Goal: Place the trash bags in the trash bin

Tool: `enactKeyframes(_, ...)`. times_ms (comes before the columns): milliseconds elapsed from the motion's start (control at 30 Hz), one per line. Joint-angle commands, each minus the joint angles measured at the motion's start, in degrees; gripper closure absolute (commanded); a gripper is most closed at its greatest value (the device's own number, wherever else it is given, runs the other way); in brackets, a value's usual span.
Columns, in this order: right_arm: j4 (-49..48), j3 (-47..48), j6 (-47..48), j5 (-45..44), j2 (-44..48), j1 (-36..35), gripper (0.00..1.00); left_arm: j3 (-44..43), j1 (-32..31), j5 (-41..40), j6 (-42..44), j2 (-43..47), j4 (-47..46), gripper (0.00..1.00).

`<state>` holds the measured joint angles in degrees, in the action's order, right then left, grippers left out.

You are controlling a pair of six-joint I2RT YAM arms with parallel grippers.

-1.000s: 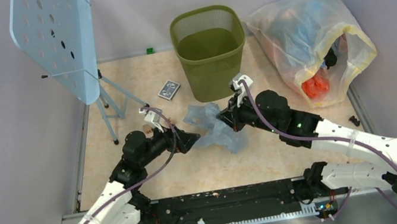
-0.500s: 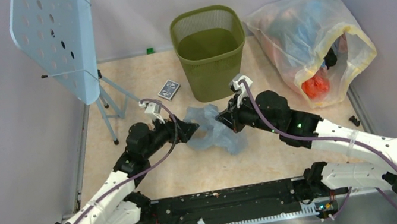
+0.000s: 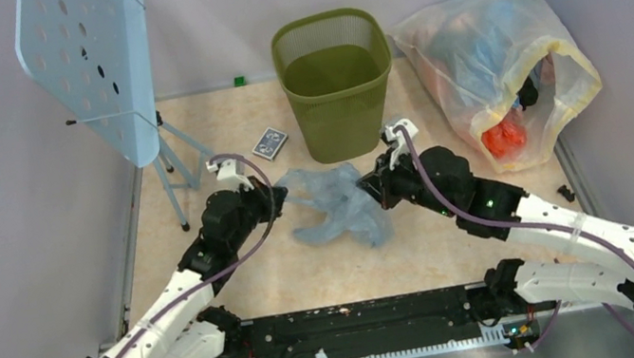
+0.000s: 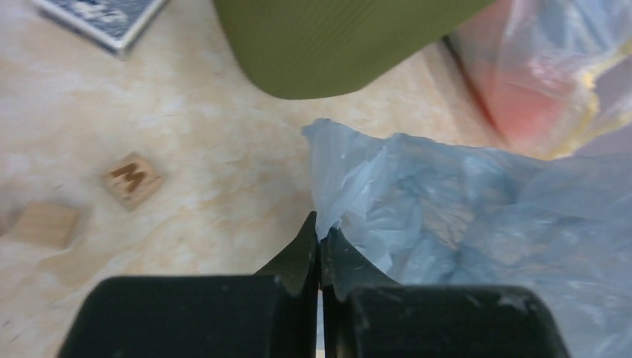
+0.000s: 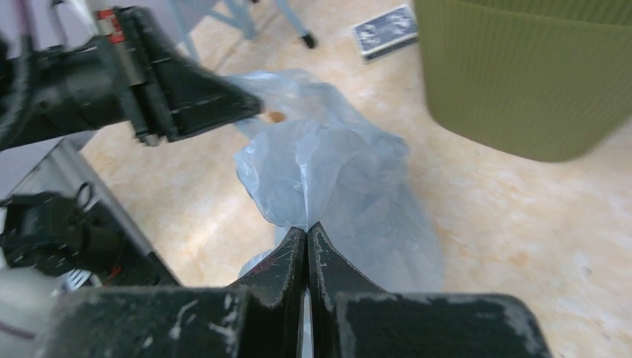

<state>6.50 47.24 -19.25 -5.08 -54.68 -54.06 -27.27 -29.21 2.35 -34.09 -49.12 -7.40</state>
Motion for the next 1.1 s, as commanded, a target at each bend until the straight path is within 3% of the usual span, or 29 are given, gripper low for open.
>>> enactKeyframes(0, 6.84, 1.63, -1.16, -17.37, 3.57, 0.58, 1.0, -3.33, 1.3, -10.46, 1.06, 1.75, 10.39, 1.0)
enactKeyframes(100, 13.57, 2.17, -2.16, -31.77, 4.42, 2.7, 1.0, -2.47, 3.42, -11.85, 0.72, 3.49, 14.87, 1.0)
enactKeyframes(167, 16.48, 2.32, -3.76, -34.55, 4.84, 7.3, 1.0, -1.46, 5.22, -12.59, 0.06, 5.38, 17.2, 1.0)
enactKeyframes(333, 15.15, 0.77, -4.69, -22.87, 5.82, 22.58, 1.0, 0.05, 10.25, -11.94, -0.46, 9.54, 20.01, 1.0)
enactKeyframes(467, 11.84, 1.56, -3.65, -12.17, 2.73, 27.92, 1.0, 0.25, 11.06, -7.1, 0.09, 10.1, 18.67, 1.0)
enactKeyframes(567, 10.87, 5.65, 0.06, -5.08, -1.81, 28.11, 0.88, 1.5, 11.02, -0.15, -0.1, 10.14, 15.51, 1.0)
enactKeyframes(633, 12.64, 9.29, 1.33, -0.32, -5.18, 28.05, 0.7, 2.05, 11.02, 2.33, -0.72, 9.89, 14.71, 1.0)
enactKeyframes(867, 17.69, 12.91, 1.87, 9.08, -7.28, 28.07, 0.3, 3.07, 11.02, 0.67, -1.39, 8.85, 16.06, 1.0)
enactKeyframes(933, 18.72, 11.68, 1.76, 9.22, -5.46, 28.05, 0.23, 3.26, 11.07, 0.06, -1.84, 8.25, 16.23, 1.0)
enactKeyframes(1067, 21.32, 9.09, 2.1, 9.28, -1.94, 28.04, 0.21, 3.37, 11.1, -1.14, -2.73, 6.56, 15.91, 1.0)
